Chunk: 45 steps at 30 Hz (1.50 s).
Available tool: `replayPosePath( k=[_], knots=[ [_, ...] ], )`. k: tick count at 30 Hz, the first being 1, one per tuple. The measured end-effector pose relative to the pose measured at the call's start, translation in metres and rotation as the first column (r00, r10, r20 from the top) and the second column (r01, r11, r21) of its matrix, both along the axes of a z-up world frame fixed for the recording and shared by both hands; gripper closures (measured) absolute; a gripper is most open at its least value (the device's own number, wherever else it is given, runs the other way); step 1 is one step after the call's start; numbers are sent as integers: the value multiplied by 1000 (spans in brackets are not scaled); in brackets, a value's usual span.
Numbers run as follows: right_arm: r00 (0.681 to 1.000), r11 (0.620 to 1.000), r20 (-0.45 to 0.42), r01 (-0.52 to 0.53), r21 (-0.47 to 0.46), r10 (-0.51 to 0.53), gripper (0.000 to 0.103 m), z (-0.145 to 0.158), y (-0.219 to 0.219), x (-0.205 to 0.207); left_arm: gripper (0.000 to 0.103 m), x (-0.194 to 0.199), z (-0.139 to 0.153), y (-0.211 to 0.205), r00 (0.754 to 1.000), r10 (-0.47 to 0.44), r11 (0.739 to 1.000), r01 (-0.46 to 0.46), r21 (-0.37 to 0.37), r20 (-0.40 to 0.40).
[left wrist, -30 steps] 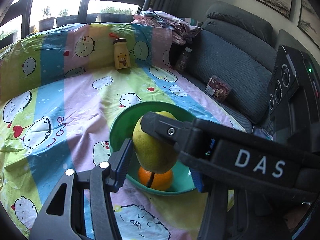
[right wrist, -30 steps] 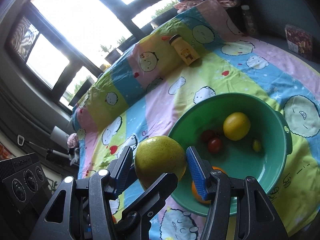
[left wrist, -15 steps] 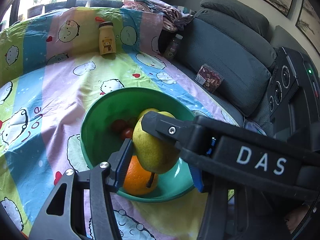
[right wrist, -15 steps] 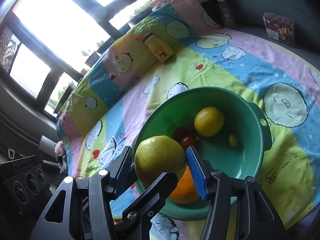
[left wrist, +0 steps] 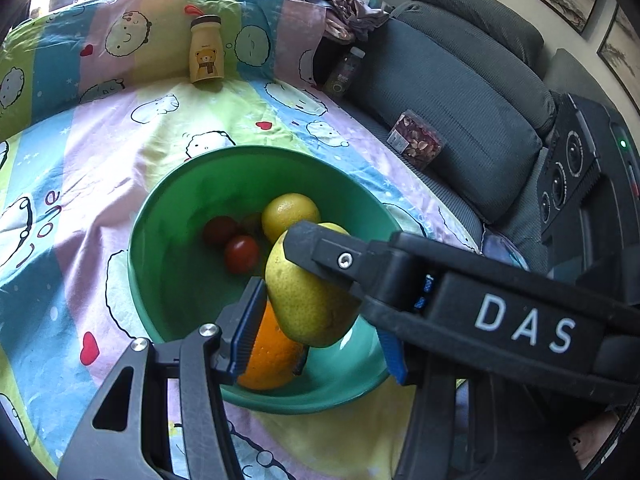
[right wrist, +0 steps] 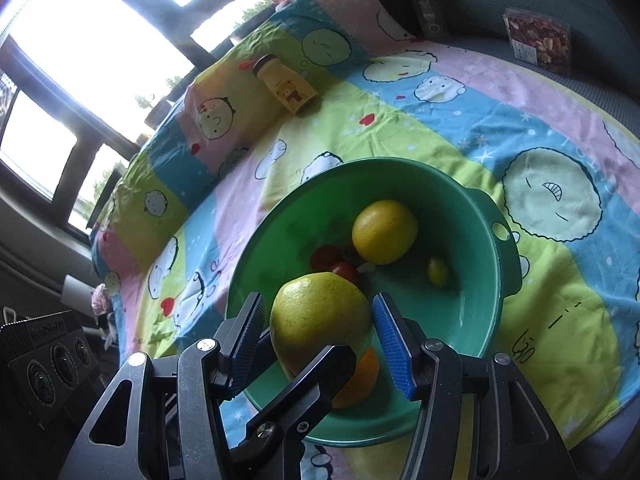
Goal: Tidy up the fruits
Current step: 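Carry the pear in the right tool over the green basin, then lower the pear into the basin and open the right tool, then move both tools over the small green fruit and a red tomato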
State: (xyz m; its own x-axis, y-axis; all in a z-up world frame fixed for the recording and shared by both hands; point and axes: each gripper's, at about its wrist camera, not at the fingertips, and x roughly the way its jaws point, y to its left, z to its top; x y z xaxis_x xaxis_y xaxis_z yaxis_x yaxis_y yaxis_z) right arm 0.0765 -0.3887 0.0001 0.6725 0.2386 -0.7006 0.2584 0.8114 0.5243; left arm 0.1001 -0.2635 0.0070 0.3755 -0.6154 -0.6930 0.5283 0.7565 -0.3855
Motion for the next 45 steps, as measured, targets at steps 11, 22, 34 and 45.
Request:
replayPosePath(
  k=[11,22,34,45],
  knots=[
    [1000,1000,-26,-2,-9,2,44,-5,2,4,51,6,-6,-2,999,7,1000,-6,19,-31],
    [997,997,-47,60,-43,-62,44,-4,-4,0,52,-1,2,10,999,36,999,-36,9,-6],
    [992,994,70,-101,-43,104,44,24,44,-12,31,-54,49,133,926,363,923,-373,99,105],
    [878,874,-3,-477,-95,479,44,2,159,-5,33,-108,2,247,798,602,753,-576,318,20]
  ],
)
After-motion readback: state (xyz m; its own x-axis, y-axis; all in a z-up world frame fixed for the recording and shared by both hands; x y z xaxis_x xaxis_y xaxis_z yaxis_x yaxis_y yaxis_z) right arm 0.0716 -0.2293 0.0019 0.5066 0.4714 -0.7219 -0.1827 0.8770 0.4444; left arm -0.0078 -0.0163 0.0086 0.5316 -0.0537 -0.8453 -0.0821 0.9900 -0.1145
